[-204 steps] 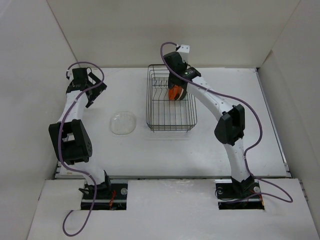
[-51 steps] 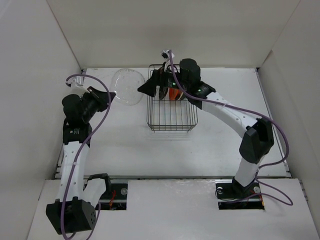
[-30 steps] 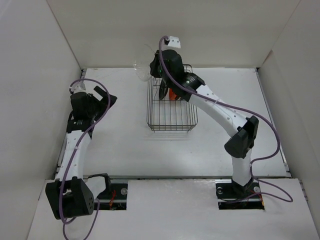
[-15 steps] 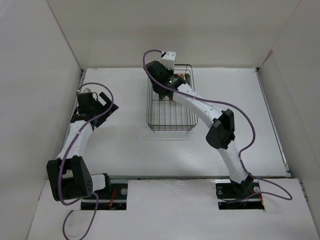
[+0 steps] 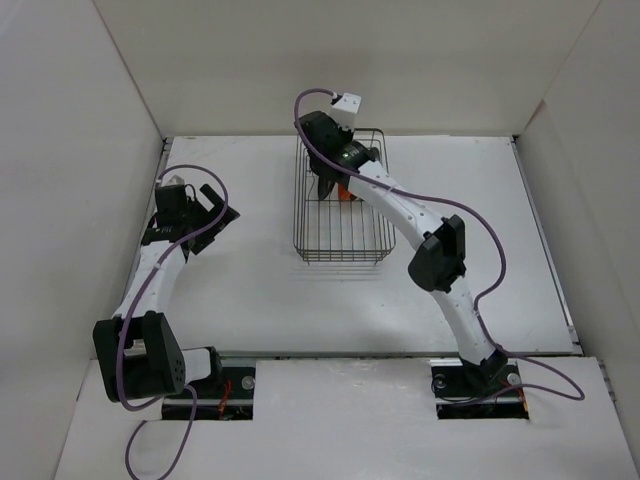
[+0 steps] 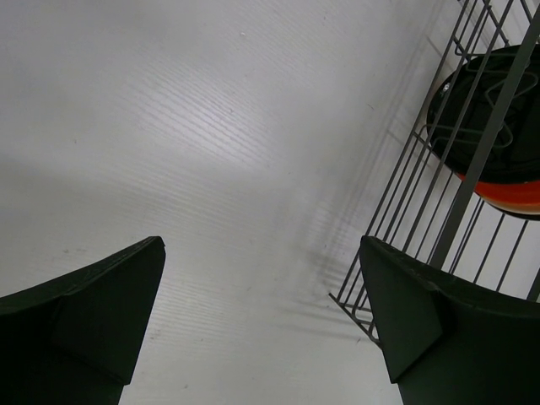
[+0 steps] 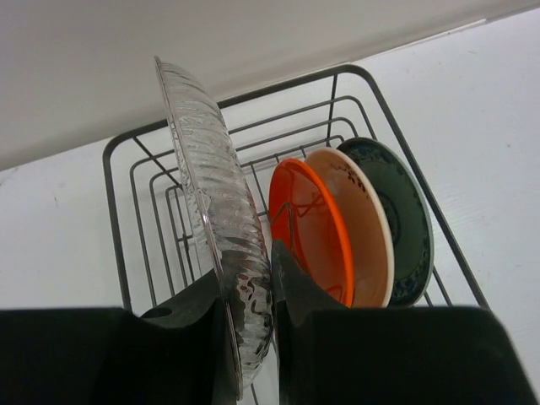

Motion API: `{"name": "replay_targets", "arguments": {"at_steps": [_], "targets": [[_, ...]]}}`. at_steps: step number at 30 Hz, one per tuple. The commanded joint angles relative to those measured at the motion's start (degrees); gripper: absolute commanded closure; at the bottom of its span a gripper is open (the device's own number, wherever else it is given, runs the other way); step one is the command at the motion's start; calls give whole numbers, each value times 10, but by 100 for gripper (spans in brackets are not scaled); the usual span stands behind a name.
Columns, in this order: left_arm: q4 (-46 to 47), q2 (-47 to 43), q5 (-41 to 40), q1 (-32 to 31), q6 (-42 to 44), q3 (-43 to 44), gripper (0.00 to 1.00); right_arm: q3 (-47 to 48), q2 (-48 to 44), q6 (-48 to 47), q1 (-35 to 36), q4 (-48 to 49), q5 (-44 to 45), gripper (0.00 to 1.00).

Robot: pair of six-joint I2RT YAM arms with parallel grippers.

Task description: Load the plates into the dish rack

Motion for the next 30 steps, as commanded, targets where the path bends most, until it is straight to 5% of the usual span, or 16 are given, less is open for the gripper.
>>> {"name": "replay_targets", "arguments": {"at_steps": [1,24,25,28,30], "targets": [[9,-16,12,0,10,18,0,16,17,6,3,33,2,100],[9,-10,28,0,10,12,0,15,84,6,3,56,-31,100],[9,-10,28,0,10,12,0,15,84,6,3,56,-31,98],[9,-5,28,0,10,12,0,15,84,6,3,56,-44,69],[9,0,28,0,10,12,0,15,78,6,3,56,-50,60]]}}
